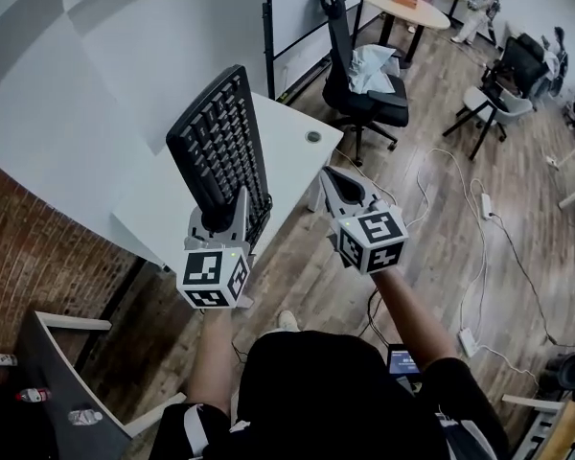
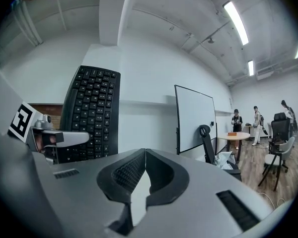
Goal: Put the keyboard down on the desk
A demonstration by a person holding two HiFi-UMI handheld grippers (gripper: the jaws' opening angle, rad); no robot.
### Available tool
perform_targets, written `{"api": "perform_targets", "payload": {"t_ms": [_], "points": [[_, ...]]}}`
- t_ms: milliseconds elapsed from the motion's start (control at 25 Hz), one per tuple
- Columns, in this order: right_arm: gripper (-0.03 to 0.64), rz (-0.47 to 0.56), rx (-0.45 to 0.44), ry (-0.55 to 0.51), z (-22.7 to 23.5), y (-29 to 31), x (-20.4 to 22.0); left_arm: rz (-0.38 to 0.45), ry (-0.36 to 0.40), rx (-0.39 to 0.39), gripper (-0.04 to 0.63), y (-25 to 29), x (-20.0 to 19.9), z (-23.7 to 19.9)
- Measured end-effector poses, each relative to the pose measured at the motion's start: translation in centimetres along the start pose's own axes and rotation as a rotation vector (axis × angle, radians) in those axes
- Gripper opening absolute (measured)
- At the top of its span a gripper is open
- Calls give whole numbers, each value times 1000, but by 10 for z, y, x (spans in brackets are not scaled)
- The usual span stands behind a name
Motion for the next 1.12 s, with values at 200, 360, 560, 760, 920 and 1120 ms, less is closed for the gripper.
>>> {"api": "perform_targets", "payload": {"t_ms": [200,360,560,760,920,1120], "points": [[41,-4,3,-7,-7,37,-3,-9,-2,9,81,17,2,-32],[41,-4,10,-5,-19,56,1,-2,-14,18,81,18,8,-54],[41,-18,11,-9,-22,79,3,-10,-36,28,81,32,13,-75],[41,-35,22,13,-6,97,11,-32,-60,47,81,54,24,-79],[41,-42,21,29,9,111,14,-54,-65,53,81,75,29,-79],[41,-47,12,51,35,136,18,-59,-54,46,81,110,29,-82]]}}
Point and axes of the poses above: the fingertips, and each gripper's own axes: y forward along the fingers, z to its right, x out of its underside, the point moved 4 cm from there along -y, backward along the fingers, and after that the axes turned 10 degrees about x, right-handed, at the moved point
